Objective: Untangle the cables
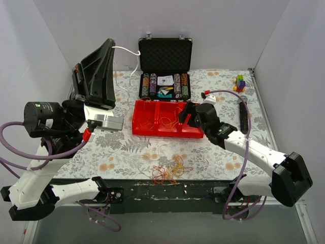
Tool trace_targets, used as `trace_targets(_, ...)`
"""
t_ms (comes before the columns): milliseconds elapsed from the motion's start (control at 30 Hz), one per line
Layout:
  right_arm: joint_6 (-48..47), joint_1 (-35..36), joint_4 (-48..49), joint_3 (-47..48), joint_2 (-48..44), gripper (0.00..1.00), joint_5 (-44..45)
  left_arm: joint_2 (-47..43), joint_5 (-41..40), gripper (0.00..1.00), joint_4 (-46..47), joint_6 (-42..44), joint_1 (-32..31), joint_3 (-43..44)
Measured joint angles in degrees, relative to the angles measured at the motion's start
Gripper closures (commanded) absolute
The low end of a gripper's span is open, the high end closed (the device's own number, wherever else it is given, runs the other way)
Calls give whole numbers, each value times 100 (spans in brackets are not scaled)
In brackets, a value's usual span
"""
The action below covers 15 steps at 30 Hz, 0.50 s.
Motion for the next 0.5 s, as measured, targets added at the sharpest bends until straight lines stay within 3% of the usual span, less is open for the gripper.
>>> trace_targets(500,1266,-728,903,-24,925,15,-1091,-94,-35,100,-166,-131,0,-125)
